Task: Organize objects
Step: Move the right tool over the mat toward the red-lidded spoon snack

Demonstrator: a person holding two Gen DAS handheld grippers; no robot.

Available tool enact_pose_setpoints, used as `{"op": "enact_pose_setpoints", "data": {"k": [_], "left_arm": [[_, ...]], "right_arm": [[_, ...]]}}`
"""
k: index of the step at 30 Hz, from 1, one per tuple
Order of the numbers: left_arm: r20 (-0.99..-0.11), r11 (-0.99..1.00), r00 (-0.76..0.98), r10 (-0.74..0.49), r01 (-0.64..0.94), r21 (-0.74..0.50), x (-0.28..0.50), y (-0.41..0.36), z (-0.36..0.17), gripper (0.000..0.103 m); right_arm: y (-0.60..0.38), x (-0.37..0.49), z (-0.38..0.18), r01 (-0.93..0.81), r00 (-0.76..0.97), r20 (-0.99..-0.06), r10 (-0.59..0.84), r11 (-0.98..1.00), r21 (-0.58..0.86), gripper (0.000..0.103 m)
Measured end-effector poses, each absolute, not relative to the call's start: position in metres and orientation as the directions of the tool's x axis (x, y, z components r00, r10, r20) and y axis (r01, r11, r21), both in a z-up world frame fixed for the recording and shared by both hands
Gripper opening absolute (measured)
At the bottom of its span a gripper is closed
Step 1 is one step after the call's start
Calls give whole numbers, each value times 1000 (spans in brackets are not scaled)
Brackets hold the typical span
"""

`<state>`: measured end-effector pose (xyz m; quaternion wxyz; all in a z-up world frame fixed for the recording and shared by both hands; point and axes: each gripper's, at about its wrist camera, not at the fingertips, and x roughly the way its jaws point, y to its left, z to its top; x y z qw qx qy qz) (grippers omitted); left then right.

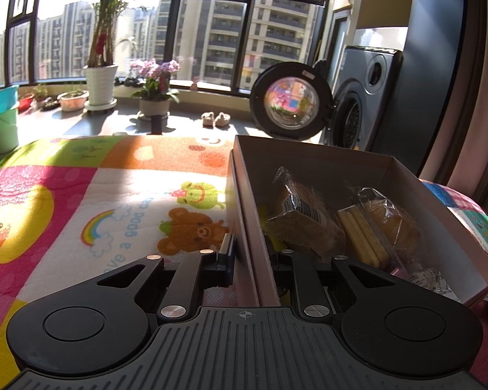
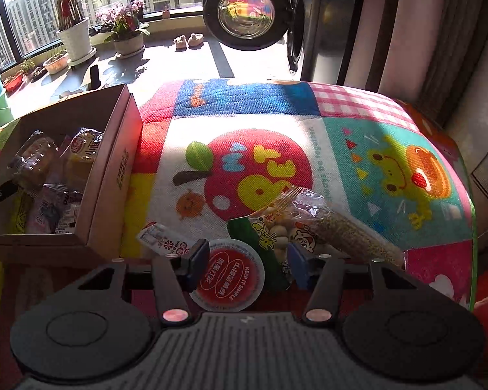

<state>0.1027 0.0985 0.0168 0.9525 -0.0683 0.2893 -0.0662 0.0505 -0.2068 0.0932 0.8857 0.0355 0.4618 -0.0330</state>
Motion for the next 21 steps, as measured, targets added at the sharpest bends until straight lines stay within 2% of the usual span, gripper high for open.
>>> {"op": "enact_pose_setpoints", "data": {"k": [6, 10, 16, 21], "left_arm": [[-544, 982, 822, -166, 86, -170, 103, 98, 16, 18], [-545, 982, 822, -167, 86, -170, 102, 100, 16, 18], [-545, 982, 822, -166, 86, -170, 101, 99, 16, 18], [-545, 982, 822, -166, 86, -169, 101, 100, 16, 18]], "right_arm": [[-198, 87, 76, 135, 543, -839, 47, 981, 142, 44], [-201, 90, 63, 154, 520, -853, 37, 979, 136, 41], [-222, 44, 67, 197, 465, -881, 92, 959, 204, 42], [-224, -3, 80, 168, 452, -887, 98, 967, 193, 45]]}}
